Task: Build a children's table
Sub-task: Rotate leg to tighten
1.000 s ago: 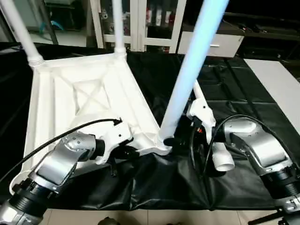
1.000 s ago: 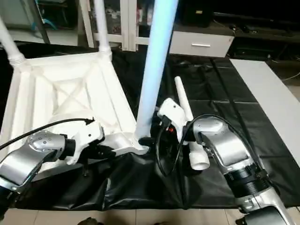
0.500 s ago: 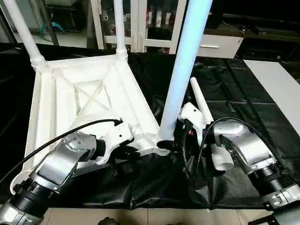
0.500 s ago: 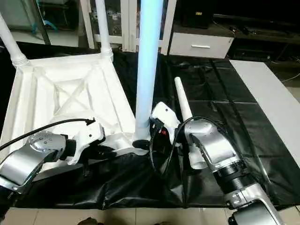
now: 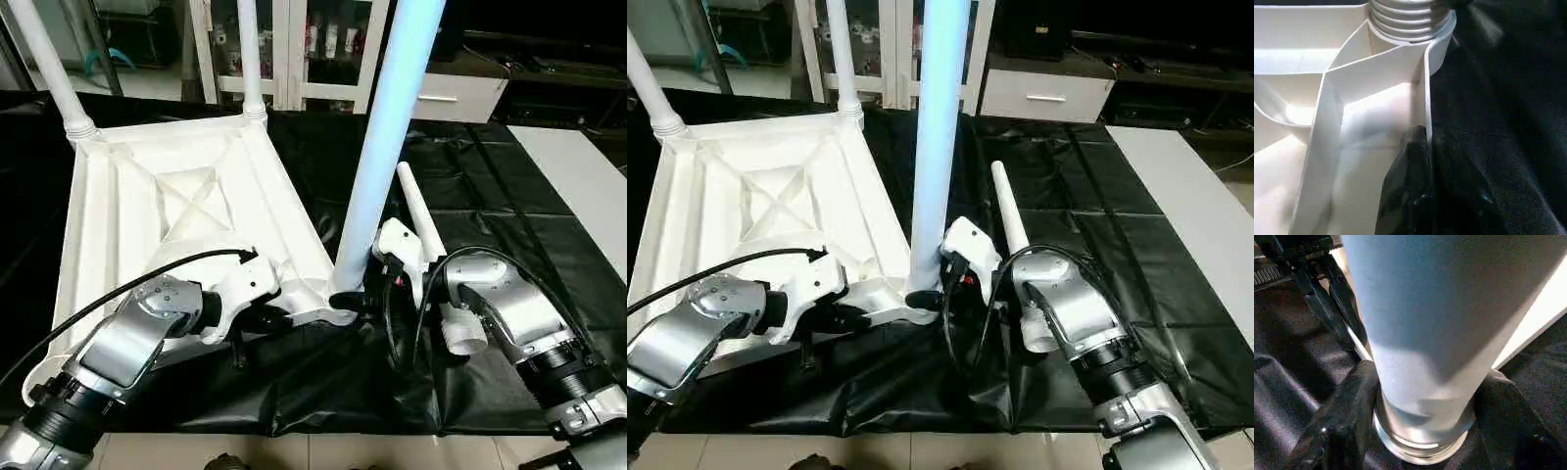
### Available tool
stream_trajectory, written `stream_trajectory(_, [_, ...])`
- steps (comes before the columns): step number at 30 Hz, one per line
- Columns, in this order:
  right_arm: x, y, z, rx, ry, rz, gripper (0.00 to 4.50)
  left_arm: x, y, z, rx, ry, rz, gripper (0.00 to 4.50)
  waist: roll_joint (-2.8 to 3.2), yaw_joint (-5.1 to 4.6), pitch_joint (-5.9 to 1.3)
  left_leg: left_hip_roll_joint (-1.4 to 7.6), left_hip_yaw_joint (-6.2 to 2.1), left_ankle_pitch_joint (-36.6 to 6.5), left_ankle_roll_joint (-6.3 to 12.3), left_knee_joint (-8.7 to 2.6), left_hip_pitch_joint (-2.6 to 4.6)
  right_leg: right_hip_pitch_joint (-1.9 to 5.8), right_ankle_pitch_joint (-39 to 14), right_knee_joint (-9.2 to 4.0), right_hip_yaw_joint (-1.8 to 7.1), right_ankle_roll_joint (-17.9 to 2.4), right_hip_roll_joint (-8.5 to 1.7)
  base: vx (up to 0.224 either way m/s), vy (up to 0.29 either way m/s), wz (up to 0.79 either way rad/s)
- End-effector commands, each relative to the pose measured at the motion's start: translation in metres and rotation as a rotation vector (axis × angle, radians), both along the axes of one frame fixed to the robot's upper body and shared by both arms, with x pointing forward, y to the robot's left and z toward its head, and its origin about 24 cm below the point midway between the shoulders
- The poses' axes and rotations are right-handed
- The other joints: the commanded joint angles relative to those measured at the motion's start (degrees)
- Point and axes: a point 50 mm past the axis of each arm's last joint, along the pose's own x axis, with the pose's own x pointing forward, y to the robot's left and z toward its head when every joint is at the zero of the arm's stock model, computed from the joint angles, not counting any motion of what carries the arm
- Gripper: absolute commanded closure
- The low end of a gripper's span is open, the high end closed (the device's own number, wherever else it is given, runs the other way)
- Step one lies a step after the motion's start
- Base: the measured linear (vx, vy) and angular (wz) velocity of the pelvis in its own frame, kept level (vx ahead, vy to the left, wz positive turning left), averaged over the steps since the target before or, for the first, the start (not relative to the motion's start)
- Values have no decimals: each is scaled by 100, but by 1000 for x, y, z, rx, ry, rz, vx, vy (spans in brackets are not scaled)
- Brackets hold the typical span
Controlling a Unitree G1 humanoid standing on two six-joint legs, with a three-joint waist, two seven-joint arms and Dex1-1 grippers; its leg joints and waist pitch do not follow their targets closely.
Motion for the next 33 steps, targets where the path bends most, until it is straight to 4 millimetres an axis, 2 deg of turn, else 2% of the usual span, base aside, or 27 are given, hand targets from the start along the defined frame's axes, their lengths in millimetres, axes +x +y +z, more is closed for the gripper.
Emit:
stream_trajectory(1, [-1, -1, -2, -29, -7, 10, 189, -5, -11, 0, -34, 12, -74, 450, 65, -54, -372, 93, 16, -1240, -4, -411, 48, 282, -1318, -362, 238, -1113, -250, 0, 0, 0])
stream_trajectory(8, [-2, -2, -6, -25, 8, 1, 197, -5, -10, -1, -34, 10, -68, 450, 67, -53, -378, 92, 17, -1218, 6, -406, 53, 283, -1229, -354, 235, -1145, -245, 0, 0, 0])
stream_trajectory(9, [-2, -3, -8, -19, 18, -14, 197, -6, -10, -1, -40, 12, -63, 450, 82, -52, -378, 90, 15, -1209, 2, -406, 50, 286, -1201, -347, 235, -1154, -245, 0, 0, 0])
stream_trajectory(12, [1, -6, -18, 16, 46, -119, 198, -5, -11, -3, -65, 12, -33, 450, 67, -70, -370, 86, 18, -1272, -7, -409, 40, 287, -1279, -366, 239, -1159, -254, 0, 0, 0])
stream_trajectory(14, [3, -6, -21, 37, 57, -174, 198, -4, -12, -3, -81, 11, -14, 450, 79, -97, -338, 81, 13, -1563, -57, -429, 63, 260, -1687, -418, 230, -1081, -248, 0, 0, 0])
stream_trajectory(16, [7, -4, -26, 66, 69, -262, 198, 0, -14, -5, -104, 6, 33, 450, 64, -157, -330, 67, -17, -1864, -118, -437, 74, 255, -2230, -468, 216, -918, -254, 0, 0, 0])
stream_trajectory(17, [10, 0, -29, 78, 68, -321, 198, 5, -17, -6, -115, 1, 74, 450, 70, -200, -317, 62, -23, -1954, -144, -438, 81, 228, -2424, -497, 213, -861, -257, 0, 0, 0])
stream_trajectory(19, [14, 6, -34, 90, 70, -412, 199, 13, -22, -7, -128, -12, 135, 450, 48, -240, -313, 42, -41, -2069, -160, -431, 83, 225, -2837, -543, 189, -704, -263, 0, 0, 0])
stream_trajectory(20, [17, 10, -36, 95, 69, -469, 199, 18, -26, -7, -136, -20, 173, 450, 48, -240, -313, 42, -41, -2069, -160, -431, 83, 225, -2837, -543, 189, -704, -263, 0, 0, 0])
stream_trajectory(21, [20, 13, -38, 97, 70, -512, 199, 22, -29, -6, -141, -28, 202, 450, 39, -293, -319, 17, -74, -2105, -169, -420, 80, 221, -3267, -605, 149, -505, -275, 0, 0, 0])
stream_trajectory(23, [23, 18, -40, 99, 72, -564, 199, 27, -33, -5, -147, -36, 236, 450, 59, -327, -307, 21, -69, -2140, -150, -412, 83, 175, -3344, -629, 153, -470, -275, 0, 0, 0])
stream_trajectory(24, [23, 19, -41, 99, 72, -580, 199, 29, -34, -5, -149, -39, 247, 450, 51, -337, -305, 2, -72, -2159, -136, -401, 90, 172, -3469, -659, 134, -412, -272, 0, 0, 0])
stream_trajectory(25, [27, 24, -43, 98, 74, -632, 199, 34, -38, -5, -145, -50, 294, 450, 67, -343, -323, 6, -93, -2141, -131, -409, 65, 203, -3464, -641, 118, -375, -276, 0, 0, 0])
stream_trajectory(26, [29, 27, -44, 95, 74, -671, 199, 39, -40, -4, -141, -57, 336, 450, 74, -367, -308, 5, -79, -2186, -120, -408, 65, 169, -3499, -663, 117, -362, -268, 0, 0, 0])
stream_trajectory(28, [37, 39, -47, 90, 81, -812, 199, 53, -46, -4, -120, -75, 487, 450, 89, -413, -302, -28, -85, -2376, -178, -359, 129, 111, -3754, -721, 52, -285, -255, 0, 0, 0])
stream_trajectory(29, [38, 41, -47, 90, 82, -831, 200, 54, -47, -5, -117, -77, 506, 450, 96, -421, -307, -21, -109, -2417, -196, -364, 132, 133, -3741, -722, 25, -271, -261, 0, 0, 0])
stream_trajectory(31, [43, 50, -48, 90, 89, -927, 200, 63, -50, -5, -102, -97, 602, 450, 131, -435, -333, 12, -161, -2430, -155, -432, 57, 232, -3324, -714, -6, -290, -277, 0, 0, 0])
stream_trajectory(33, [45, 55, -48, 93, 100, -979, 200, 68, -49, -6, -82, -129, 651, 450, 131, -453, -342, 15, -160, -2430, -149, -447, 67, 202, -2972, -684, 21, -415, -275, 0, 0, 0])
